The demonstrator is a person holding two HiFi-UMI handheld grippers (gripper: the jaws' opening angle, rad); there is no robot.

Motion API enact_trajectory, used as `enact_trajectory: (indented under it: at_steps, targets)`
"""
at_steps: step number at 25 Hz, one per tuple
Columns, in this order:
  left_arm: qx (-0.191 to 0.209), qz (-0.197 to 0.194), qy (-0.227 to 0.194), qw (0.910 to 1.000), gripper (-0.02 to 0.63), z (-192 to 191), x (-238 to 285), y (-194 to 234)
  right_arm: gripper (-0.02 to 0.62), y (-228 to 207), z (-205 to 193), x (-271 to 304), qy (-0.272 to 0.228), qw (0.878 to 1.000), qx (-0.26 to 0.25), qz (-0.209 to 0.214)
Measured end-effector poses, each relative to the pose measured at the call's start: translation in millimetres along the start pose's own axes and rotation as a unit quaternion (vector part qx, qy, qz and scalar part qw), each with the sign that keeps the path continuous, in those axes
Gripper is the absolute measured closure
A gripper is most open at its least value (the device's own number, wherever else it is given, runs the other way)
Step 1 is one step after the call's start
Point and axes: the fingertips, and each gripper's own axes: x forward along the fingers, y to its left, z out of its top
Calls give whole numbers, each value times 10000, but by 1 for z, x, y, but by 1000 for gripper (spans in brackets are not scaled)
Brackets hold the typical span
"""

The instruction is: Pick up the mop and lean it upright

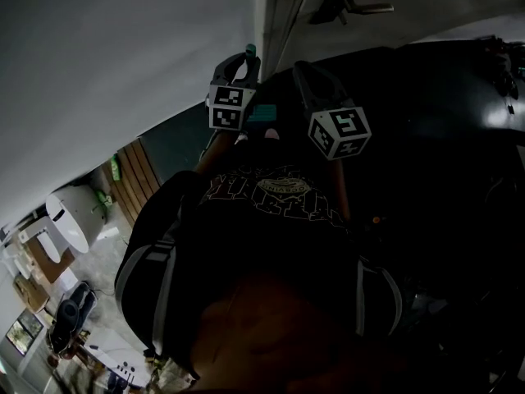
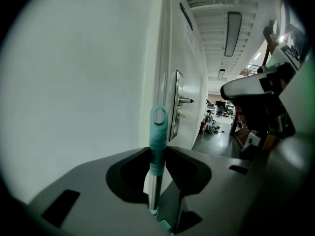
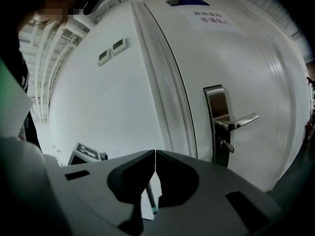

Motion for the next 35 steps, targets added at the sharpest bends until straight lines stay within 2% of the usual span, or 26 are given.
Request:
enact_trajectory:
  at_steps: [12,35]
  targets:
    - [-145,121,-125,9997,459,-14,-36,-12,575,29,-12,1,140,9989,-85,442]
    - [-218,113,-239,9994,457,-33,-75,-33,575,47,-27,7,304,9969,-151,713]
